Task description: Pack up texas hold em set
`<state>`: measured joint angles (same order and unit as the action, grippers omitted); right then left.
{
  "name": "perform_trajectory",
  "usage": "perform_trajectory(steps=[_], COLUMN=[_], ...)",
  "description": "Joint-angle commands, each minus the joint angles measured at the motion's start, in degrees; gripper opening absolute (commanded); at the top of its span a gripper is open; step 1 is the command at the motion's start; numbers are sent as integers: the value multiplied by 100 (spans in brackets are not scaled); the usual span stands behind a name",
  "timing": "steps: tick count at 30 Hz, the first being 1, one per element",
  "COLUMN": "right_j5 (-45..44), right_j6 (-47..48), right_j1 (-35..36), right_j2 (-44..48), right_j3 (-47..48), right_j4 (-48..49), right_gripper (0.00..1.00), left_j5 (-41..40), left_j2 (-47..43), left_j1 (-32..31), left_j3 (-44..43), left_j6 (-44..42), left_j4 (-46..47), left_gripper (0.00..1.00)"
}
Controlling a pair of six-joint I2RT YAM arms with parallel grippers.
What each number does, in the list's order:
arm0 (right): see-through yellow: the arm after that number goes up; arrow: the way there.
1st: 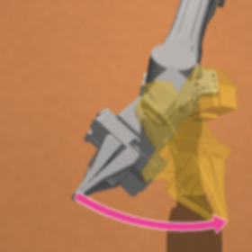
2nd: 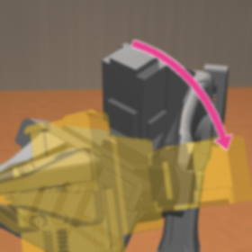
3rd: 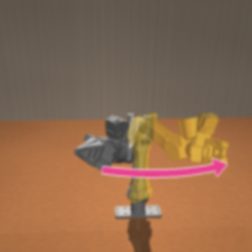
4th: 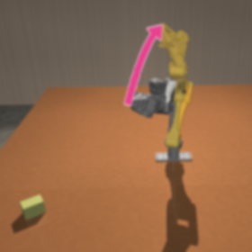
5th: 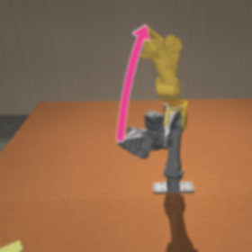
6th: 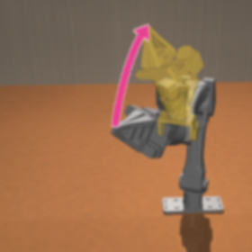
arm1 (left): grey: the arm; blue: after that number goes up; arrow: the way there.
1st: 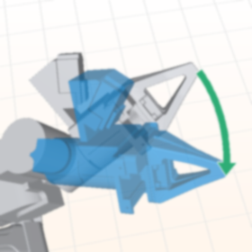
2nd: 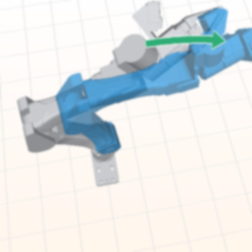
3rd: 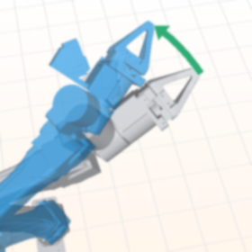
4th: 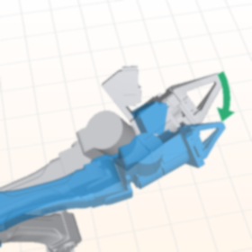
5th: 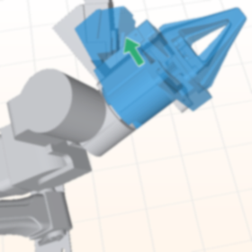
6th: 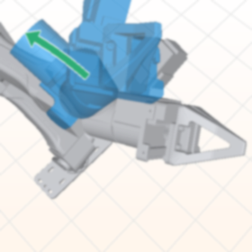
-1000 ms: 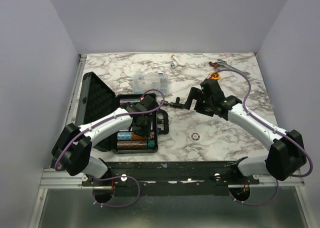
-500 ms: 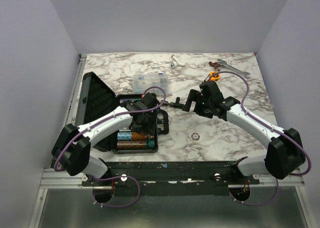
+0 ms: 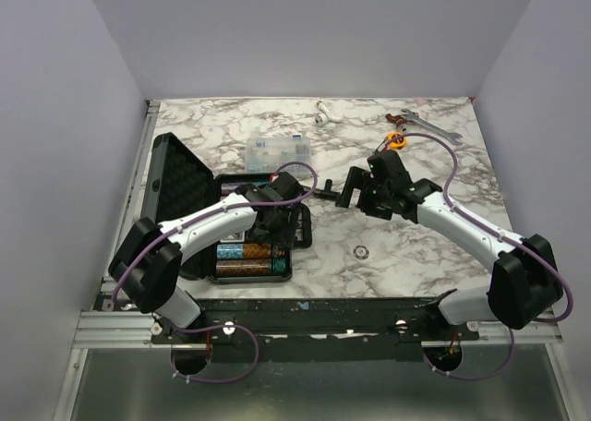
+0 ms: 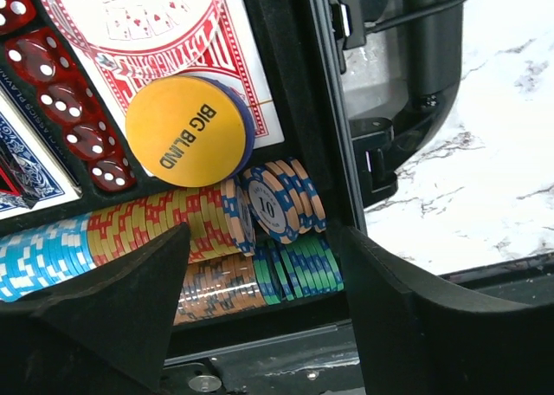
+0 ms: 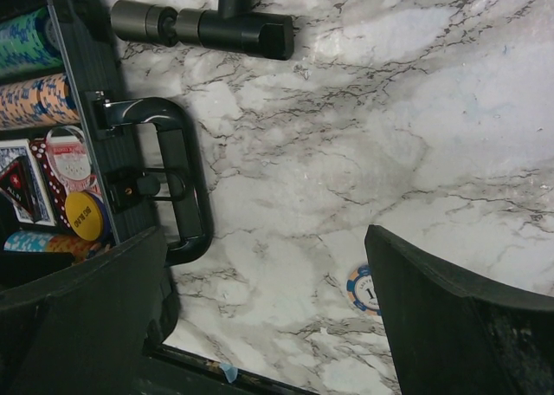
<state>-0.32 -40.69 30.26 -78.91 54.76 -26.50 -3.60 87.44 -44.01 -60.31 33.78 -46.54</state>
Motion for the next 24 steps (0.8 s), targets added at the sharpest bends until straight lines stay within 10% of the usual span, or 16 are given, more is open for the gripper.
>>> perform_trajectory(steps=[1, 10, 24], right_j5=[143, 242, 322], right_j6=[-50, -62, -74], right_j1=[-16, -15, -21], right_j2=[-47, -124, -107], right_j3=[-97, -89, -71], right_j4=[93, 112, 119], right_gripper=[99, 99, 99], left_j5=[-322, -695, -472], left_j2=[71, 121, 70], left_j1=[-38, -33, -38], left_j3=[-32, 158, 206], left_j6=[-65, -48, -52], left_j4=[-39, -129, 97], left_gripper=[64, 54, 75])
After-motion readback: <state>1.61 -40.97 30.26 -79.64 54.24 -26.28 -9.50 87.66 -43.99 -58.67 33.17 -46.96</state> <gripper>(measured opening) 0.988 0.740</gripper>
